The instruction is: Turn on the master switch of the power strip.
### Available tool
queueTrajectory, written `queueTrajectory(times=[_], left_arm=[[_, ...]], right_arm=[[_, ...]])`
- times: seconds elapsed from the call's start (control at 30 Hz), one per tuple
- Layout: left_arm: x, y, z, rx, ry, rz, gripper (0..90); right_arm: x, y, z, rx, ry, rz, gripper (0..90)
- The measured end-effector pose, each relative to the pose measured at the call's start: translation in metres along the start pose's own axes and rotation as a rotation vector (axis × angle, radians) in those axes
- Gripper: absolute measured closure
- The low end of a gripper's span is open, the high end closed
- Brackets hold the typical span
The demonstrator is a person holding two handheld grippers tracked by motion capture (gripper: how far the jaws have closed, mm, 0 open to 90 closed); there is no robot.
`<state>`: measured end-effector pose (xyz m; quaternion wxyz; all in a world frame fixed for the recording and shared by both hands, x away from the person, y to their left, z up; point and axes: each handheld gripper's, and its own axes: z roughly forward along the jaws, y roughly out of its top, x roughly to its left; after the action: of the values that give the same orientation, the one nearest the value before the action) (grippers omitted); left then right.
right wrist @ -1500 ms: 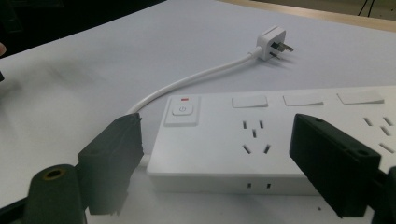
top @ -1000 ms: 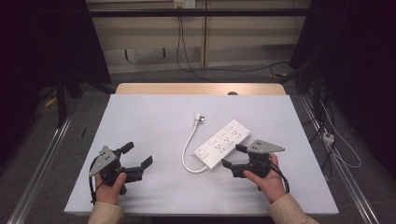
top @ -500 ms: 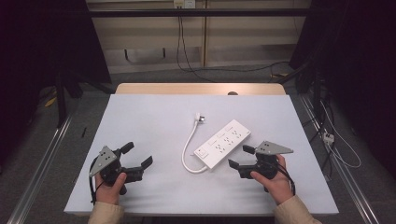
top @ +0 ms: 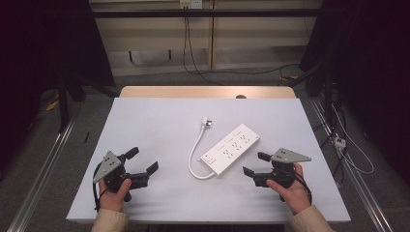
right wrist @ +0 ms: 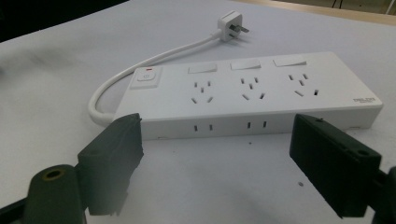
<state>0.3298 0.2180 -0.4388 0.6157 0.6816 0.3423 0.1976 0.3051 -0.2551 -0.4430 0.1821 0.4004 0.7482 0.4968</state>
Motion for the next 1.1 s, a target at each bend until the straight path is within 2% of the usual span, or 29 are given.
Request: queueTrajectory(times=[1.1], left_arm=[[-0.001, -0.001, 0.001, 0.006, -0.001, -0.003, 4.8]], right_arm=[[-0.012, -0.015, -0.023, 0.018, -0.037, 0.003, 17.1]])
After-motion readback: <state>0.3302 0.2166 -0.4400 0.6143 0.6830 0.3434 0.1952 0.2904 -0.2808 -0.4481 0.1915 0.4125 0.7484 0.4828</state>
